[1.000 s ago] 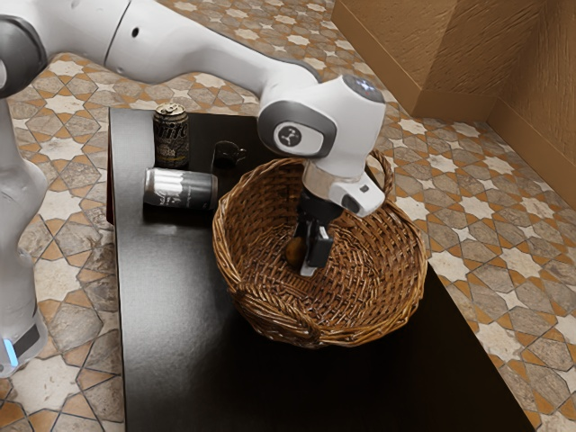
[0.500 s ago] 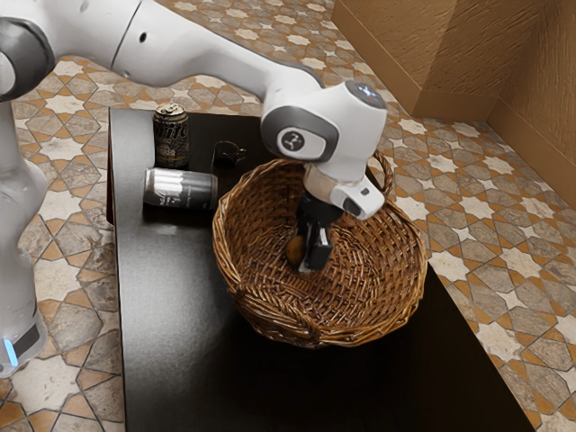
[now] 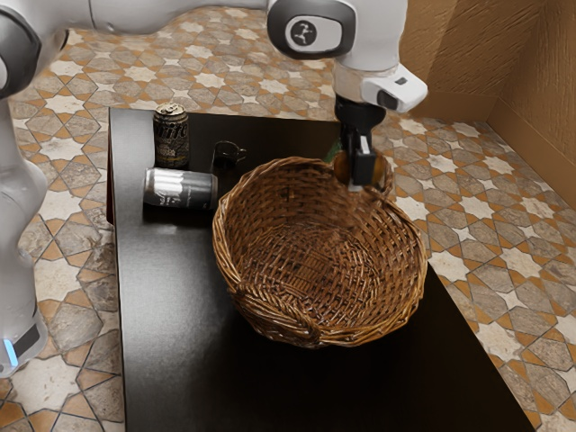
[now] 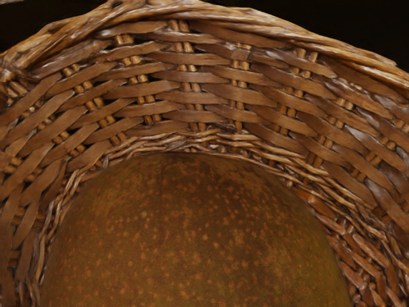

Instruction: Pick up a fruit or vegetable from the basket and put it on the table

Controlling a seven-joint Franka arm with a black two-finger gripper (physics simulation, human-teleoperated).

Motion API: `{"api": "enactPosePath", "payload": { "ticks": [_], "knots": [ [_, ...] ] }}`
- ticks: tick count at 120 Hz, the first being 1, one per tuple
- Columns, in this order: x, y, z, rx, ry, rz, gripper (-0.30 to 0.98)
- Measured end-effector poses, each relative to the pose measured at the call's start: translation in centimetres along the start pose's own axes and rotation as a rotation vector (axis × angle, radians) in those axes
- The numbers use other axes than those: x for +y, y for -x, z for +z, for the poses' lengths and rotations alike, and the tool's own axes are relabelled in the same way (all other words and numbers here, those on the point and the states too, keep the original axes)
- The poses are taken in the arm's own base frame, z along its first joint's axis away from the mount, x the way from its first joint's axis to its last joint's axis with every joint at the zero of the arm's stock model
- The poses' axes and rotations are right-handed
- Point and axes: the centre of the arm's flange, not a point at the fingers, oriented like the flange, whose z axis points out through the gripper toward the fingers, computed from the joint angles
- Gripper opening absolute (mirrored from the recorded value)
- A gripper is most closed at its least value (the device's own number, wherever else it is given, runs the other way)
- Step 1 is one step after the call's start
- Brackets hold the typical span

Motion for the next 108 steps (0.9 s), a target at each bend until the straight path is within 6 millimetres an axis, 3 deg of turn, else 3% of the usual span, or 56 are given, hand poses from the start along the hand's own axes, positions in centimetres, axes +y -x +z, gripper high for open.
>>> {"api": "enactPosePath", "payload": {
  "ticks": [21, 26, 36, 42, 54, 73, 108],
  "knots": [
    [-1.0, 1.0, -3.8, 0.007, -0.011, 0.038, 0.27],
    [-3.0, 1.1, -4.9, 0.014, -0.014, 0.020, 0.27],
    [-9.1, 1.3, -5.9, 0.010, -0.026, -0.052, 0.28],
    [-11.7, 1.6, -6.0, 0.003, -0.032, -0.076, 0.28],
    [-14.6, 2.1, -6.0, -0.013, -0.036, -0.082, 0.28],
    [-20.9, 3.5, -5.7, -0.034, -0.048, -0.125, 0.29],
    [-25.6, 4.8, -5.3, -0.052, -0.056, -0.102, 0.28]
  ]
}}
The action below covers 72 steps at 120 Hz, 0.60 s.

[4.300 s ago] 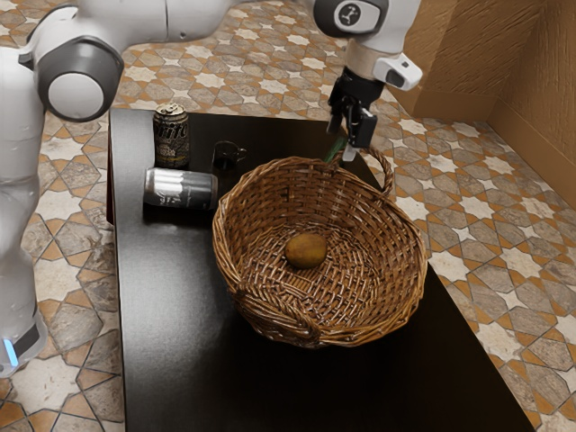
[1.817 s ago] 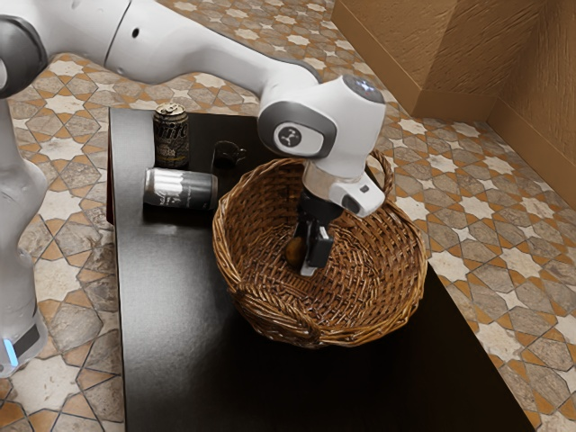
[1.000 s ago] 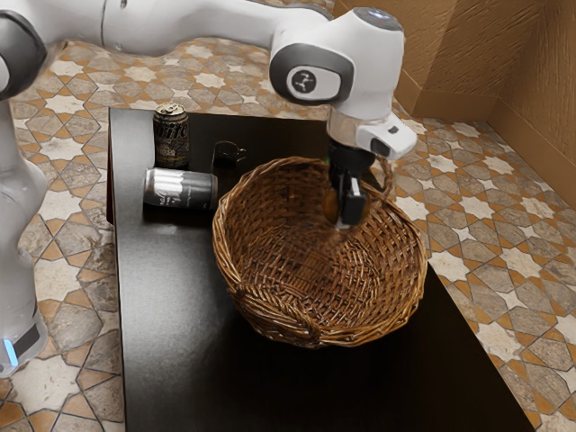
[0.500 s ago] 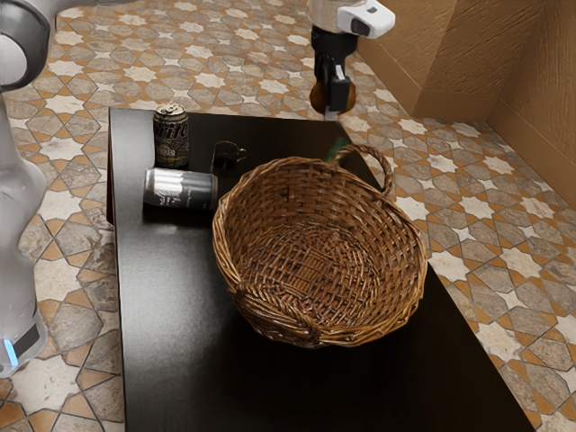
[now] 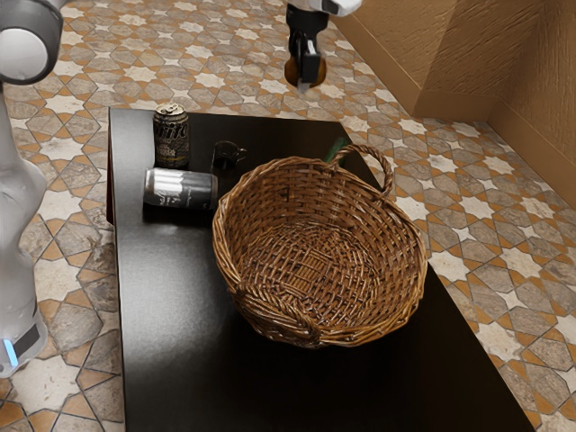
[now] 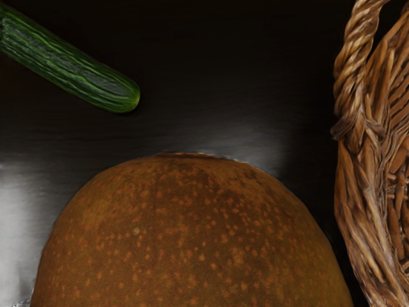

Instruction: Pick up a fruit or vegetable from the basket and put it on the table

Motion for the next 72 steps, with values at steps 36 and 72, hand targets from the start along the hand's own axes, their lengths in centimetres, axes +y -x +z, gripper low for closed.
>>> {"api": "enactPosePath", "payload": {
  "ticks": [36, 72],
  "knots": [
    [-2.0, 0.6, 0.2, -0.007, -0.001, 0.043, 0.28],
    [-1.9, 0.6, 0.3, -0.007, 0.011, 0.106, 0.62]
  ]
}}
